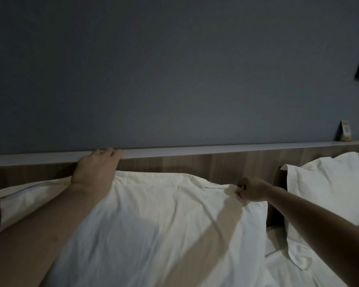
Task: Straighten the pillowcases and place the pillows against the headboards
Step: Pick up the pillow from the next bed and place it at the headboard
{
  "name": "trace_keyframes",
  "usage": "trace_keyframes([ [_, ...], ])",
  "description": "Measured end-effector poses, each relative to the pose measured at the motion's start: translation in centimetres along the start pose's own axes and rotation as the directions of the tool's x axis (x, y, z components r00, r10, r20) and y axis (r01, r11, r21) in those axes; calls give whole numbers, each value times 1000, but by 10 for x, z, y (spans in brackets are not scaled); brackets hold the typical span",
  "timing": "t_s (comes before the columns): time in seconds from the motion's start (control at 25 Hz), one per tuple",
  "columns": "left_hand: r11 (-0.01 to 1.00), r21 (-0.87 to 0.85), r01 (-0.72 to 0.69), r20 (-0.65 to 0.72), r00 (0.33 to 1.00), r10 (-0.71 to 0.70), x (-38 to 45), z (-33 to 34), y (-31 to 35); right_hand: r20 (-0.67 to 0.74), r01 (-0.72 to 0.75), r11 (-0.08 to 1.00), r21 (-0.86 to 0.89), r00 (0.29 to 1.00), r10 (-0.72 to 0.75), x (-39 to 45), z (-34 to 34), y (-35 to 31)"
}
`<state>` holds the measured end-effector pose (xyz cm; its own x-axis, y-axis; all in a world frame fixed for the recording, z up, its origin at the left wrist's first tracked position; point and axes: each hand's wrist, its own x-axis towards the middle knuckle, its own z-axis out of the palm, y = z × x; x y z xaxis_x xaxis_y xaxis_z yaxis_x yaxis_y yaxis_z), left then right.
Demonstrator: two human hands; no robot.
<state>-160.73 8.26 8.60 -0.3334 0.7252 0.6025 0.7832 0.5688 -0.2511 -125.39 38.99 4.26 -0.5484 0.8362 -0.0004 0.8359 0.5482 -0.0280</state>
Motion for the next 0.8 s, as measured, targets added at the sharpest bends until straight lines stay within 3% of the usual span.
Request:
trace_keyframes([
  [0.16, 1000, 2, 7, 26, 1000, -7, 0, 1, 1, -287, -52, 992, 119, 954, 84, -8, -4, 13],
  [0.4, 1000, -9, -3, 39, 999, 3, 4, -5, -2, -580, -17, 965, 262, 796, 171, 18, -28, -12],
  [0.48, 1000, -20, -1, 43, 999, 1, 4, -4, -5, -596, -34, 938, 346, 764, 247, 27, -28, -21],
  [0.64, 999, -37, -15, 40, 999, 16, 4, -2, -6, -521, -86, 898, 432, 788, 327, 38, 6, -33],
  [0.8, 999, -43, -33, -1, 999, 33, 7, -3, -9, -498, -49, 810, 584, 767, 405, 40, 17, -42],
])
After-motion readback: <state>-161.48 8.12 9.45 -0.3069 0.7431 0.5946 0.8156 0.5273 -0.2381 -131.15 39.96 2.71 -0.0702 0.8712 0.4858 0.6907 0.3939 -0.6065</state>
